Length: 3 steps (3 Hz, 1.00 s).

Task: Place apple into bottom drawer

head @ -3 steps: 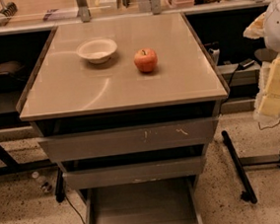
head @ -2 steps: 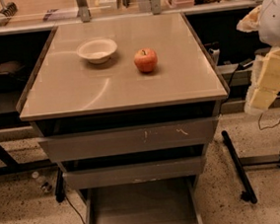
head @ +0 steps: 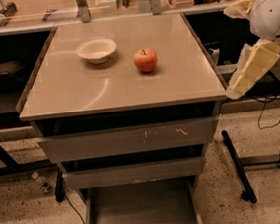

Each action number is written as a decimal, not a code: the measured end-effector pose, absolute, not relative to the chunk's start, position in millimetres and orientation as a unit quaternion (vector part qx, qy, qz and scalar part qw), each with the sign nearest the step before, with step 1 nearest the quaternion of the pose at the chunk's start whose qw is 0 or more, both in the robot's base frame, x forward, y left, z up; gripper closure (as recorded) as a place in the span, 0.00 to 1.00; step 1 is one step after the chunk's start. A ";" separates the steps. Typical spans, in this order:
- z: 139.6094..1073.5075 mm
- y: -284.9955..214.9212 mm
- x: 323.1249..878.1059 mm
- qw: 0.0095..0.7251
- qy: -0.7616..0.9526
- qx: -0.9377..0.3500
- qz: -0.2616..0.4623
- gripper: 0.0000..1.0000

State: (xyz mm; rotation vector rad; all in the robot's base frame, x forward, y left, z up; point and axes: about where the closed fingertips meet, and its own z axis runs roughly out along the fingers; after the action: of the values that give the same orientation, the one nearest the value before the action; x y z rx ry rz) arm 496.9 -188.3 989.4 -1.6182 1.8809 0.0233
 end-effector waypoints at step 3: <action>984.1 -176.7 552.7 0.421 0.682 -0.594 0.074 0.00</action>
Offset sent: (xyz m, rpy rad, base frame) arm 0.0862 0.0133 -0.0099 0.3196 -0.1028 0.0573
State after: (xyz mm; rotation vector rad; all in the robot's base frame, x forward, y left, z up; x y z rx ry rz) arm 552.7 -176.7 984.1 -1.4883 1.7084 0.1845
